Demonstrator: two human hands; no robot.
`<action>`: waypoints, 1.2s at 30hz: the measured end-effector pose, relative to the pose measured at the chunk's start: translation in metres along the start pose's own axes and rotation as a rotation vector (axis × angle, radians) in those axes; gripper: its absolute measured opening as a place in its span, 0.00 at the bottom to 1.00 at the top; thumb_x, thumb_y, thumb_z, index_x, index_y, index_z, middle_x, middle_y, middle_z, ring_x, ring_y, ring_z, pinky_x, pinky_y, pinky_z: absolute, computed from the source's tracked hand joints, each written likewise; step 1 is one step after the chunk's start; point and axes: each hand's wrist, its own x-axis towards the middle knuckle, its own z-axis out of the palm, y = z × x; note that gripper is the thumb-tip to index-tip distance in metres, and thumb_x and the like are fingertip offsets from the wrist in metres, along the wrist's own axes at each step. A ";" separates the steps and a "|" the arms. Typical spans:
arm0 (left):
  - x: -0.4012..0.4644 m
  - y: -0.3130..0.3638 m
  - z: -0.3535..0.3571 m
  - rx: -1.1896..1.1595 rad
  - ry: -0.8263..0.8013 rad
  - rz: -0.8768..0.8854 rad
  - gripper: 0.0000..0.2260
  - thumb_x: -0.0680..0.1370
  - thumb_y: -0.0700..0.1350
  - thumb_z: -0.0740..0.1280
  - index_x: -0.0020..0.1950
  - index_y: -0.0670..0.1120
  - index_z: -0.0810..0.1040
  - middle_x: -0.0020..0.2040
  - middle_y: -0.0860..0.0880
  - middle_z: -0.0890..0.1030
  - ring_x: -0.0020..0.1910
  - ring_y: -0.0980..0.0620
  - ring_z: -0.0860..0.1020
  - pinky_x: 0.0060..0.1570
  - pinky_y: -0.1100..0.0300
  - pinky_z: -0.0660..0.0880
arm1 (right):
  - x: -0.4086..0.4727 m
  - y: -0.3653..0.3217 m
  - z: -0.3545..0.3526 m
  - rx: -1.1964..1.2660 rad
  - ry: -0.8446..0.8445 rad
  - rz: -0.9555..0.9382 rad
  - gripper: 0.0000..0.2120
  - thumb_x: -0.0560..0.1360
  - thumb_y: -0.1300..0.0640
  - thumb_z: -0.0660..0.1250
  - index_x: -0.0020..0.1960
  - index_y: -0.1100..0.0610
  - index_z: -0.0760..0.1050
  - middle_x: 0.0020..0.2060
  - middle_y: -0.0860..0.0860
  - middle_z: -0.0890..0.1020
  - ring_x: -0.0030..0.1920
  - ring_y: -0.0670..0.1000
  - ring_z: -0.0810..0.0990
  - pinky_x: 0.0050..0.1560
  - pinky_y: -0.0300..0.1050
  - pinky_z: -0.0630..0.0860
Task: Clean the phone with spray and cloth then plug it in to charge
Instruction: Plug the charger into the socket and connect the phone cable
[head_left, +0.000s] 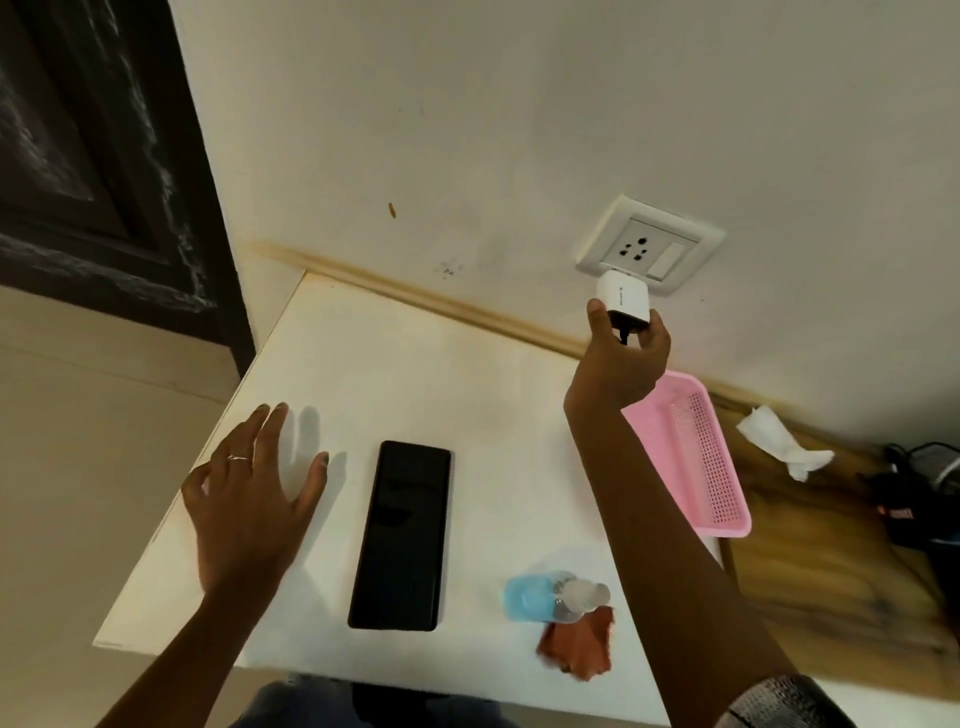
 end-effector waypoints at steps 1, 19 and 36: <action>0.000 0.000 0.000 0.002 -0.003 -0.003 0.31 0.75 0.64 0.54 0.71 0.48 0.65 0.71 0.43 0.71 0.68 0.39 0.70 0.64 0.35 0.63 | 0.004 0.001 0.002 0.008 0.003 -0.010 0.31 0.63 0.56 0.78 0.64 0.58 0.72 0.57 0.50 0.79 0.37 0.32 0.74 0.40 0.27 0.74; 0.000 0.004 -0.005 -0.031 -0.033 -0.034 0.30 0.74 0.62 0.55 0.71 0.46 0.67 0.70 0.42 0.71 0.68 0.38 0.70 0.65 0.35 0.62 | 0.014 0.008 0.009 -0.014 0.009 -0.161 0.31 0.61 0.56 0.79 0.60 0.60 0.73 0.55 0.53 0.80 0.37 0.25 0.73 0.33 0.20 0.69; 0.000 0.003 -0.003 -0.022 -0.015 -0.029 0.30 0.74 0.62 0.56 0.70 0.45 0.68 0.69 0.41 0.73 0.66 0.37 0.71 0.64 0.34 0.63 | 0.019 -0.019 0.007 -0.182 -0.014 -0.074 0.30 0.60 0.51 0.79 0.58 0.56 0.73 0.53 0.49 0.81 0.40 0.38 0.73 0.34 0.27 0.68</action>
